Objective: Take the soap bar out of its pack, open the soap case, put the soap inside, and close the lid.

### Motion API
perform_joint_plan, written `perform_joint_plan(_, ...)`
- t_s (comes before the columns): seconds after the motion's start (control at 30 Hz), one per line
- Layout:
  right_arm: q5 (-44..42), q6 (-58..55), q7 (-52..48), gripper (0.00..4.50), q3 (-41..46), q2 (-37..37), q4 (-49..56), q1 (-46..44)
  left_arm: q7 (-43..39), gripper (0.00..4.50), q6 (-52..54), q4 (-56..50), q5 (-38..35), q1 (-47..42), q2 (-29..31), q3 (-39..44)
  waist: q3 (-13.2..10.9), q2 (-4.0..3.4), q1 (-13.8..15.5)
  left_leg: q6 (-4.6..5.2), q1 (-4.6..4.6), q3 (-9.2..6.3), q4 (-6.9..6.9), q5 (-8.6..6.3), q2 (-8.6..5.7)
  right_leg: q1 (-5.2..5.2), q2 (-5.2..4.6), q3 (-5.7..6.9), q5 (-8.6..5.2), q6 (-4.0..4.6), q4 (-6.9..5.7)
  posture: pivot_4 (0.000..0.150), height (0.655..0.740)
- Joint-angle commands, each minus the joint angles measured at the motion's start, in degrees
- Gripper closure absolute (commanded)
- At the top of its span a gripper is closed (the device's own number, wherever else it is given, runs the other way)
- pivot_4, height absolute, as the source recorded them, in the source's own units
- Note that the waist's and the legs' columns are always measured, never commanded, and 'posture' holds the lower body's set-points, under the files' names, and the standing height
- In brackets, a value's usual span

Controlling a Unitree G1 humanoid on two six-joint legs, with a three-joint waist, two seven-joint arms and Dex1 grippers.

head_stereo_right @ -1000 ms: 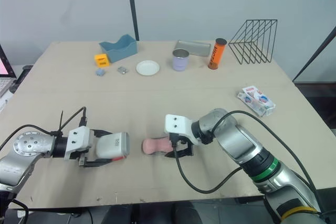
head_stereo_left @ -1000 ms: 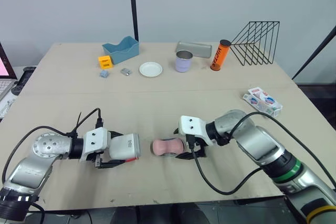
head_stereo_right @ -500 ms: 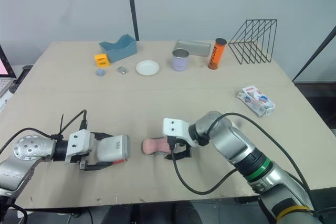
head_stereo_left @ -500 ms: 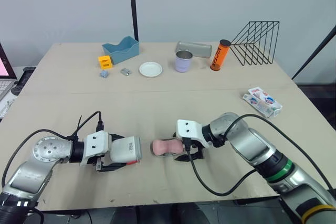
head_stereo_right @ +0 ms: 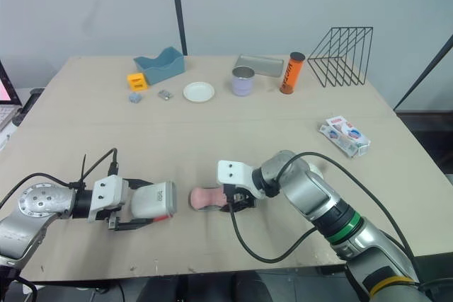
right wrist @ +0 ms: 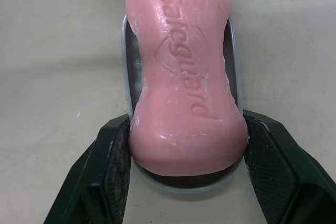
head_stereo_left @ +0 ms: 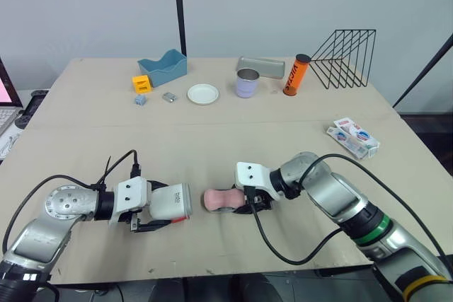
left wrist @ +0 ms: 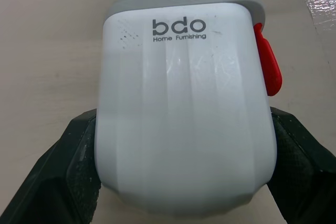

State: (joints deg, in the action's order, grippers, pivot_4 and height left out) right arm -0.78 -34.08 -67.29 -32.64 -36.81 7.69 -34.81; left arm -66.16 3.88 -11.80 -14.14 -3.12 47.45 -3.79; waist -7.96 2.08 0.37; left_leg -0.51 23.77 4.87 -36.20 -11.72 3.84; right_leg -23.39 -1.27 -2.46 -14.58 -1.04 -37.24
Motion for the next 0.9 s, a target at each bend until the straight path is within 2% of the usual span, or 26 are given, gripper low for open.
perform_joint_plan(0.03,1.0,-0.4,0.0,1.91,-0.1,-0.3,0.4,0.0,0.4,0.99,-0.2,-1.5,-0.7,-0.1,0.3,1.4,0.0,0.0,0.0,0.0,0.0,0.0,0.0,0.0,0.0,0.0,0.0,0.0,0.0,0.0,0.0,0.15,0.7393)
perform_joint_plan(0.2,-0.6,-1.2,-0.4,1.91,1.7,-0.9,2.2,0.3,0.2,0.99,-0.4,-1.0,-0.9,-0.4,0.3,1.5,0.0,0.01,0.0,0.0,0.0,0.0,0.0,0.0,0.0,0.01,-0.01,0.0,0.0,0.01,0.0,0.15,0.7393)
perform_joint_plan(0.43,-2.9,-2.6,-1.9,1.91,6.3,-6.2,6.7,1.0,-1.2,0.99,-1.7,1.5,-1.1,-1.8,0.2,1.1,0.0,0.0,0.0,0.0,0.03,0.03,0.0,0.0,-0.02,0.01,-0.09,-0.03,0.0,0.0,0.0,0.15,0.7393)
perform_joint_plan(0.9,-4.9,-6.2,-1.1,1.91,9.6,-10.4,11.8,1.9,-2.2,0.99,-4.3,11.6,6.0,-13.7,-6.8,-9.4,0.0,0.01,0.1,0.0,0.08,0.02,0.0,0.0,-0.05,0.05,-0.01,-0.03,0.01,-0.03,0.0,0.15,0.7393)
